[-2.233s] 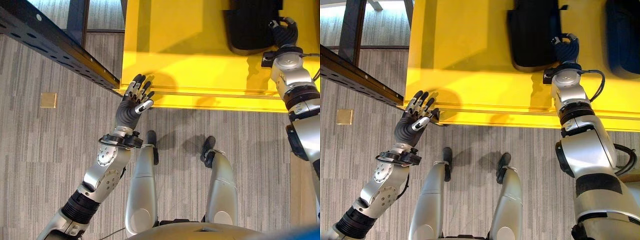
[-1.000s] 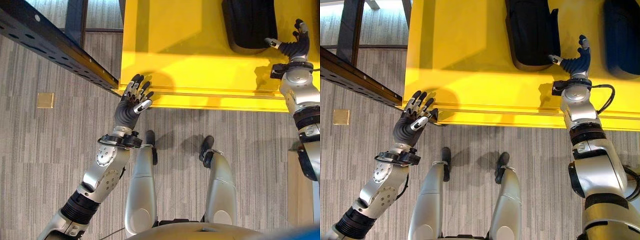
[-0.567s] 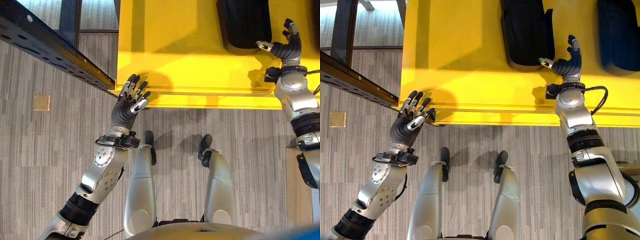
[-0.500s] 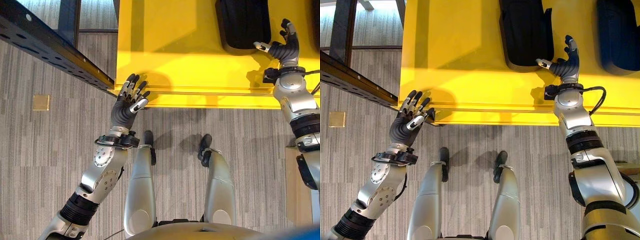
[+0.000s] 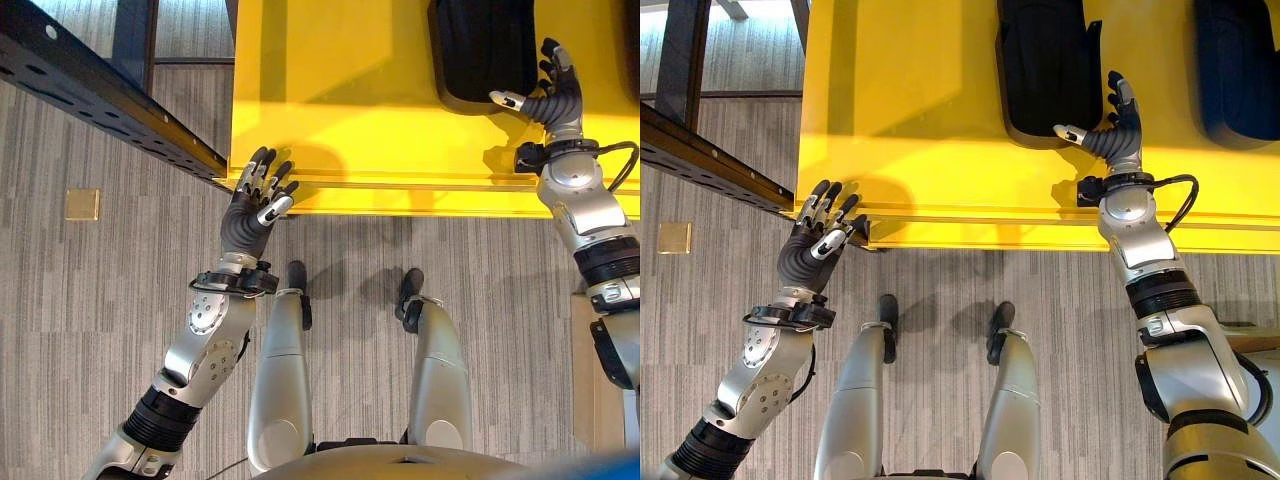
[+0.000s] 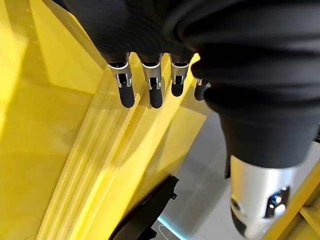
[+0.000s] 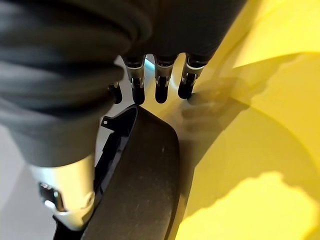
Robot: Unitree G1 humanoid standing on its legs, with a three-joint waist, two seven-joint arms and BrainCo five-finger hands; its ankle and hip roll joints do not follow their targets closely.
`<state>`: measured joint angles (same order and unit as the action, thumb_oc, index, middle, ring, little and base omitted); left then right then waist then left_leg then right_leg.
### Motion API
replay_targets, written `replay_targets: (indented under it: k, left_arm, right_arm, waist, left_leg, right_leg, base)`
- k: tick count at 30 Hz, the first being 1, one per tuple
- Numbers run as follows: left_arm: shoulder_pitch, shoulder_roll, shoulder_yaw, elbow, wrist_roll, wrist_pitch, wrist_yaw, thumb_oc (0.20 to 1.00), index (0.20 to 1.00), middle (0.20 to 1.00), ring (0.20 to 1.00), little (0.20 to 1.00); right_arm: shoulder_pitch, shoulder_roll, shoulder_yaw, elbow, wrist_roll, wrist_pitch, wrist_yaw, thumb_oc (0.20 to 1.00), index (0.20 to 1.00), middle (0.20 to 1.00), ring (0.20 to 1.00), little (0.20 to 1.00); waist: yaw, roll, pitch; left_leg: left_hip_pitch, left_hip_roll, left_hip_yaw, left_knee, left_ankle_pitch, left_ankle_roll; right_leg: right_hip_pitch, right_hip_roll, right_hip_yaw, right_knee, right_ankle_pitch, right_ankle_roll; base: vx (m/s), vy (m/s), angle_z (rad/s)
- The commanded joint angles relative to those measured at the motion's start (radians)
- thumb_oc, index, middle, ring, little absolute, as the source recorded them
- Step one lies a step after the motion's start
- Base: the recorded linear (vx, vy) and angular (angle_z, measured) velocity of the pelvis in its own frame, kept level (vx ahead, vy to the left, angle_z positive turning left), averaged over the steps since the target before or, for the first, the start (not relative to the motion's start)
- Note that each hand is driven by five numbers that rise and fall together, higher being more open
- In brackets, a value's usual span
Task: Move parts from the plastic box to the shelf.
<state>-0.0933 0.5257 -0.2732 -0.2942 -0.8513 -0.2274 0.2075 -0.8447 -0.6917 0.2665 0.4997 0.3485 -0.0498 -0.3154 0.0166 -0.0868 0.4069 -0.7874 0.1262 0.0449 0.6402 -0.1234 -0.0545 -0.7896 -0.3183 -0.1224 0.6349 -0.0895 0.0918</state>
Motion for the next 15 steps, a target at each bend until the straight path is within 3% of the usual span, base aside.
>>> replay_targets:
  k: [1, 15]
  left_arm:
    - [-0.219, -0.074, 0.116, -0.22, 0.058, -0.158, -0.043, 1.0, 1.0, 1.0, 1.0, 1.0]
    - [-0.217, -0.076, 0.117, -0.22, 0.054, -0.159, -0.042, 1.0, 1.0, 1.0, 1.0, 1.0]
  right_arm:
    - [0.006, 0.009, -0.012, -0.038, -0.042, -0.028, 0.003, 1.0, 1.0, 1.0, 1.0, 1.0]
    - [0.006, 0.019, -0.028, -0.016, -0.049, -0.026, -0.011, 1.0, 1.0, 1.0, 1.0, 1.0]
  waist:
    - [-0.021, 0.049, -0.037]
    - [-0.02, 0.047, -0.04]
  left_leg:
    - [0.083, 0.103, -0.097, 0.026, -0.132, -0.082]
    - [0.076, 0.102, -0.1, 0.03, -0.132, -0.079]
  right_leg:
    - [0.056, -0.035, 0.04, 0.046, -0.068, 0.053]
    - [0.051, -0.032, 0.04, 0.047, -0.066, 0.054]
  base:
    - [0.0, 0.0, 0.0]
    - [0.0, 0.0, 0.0]
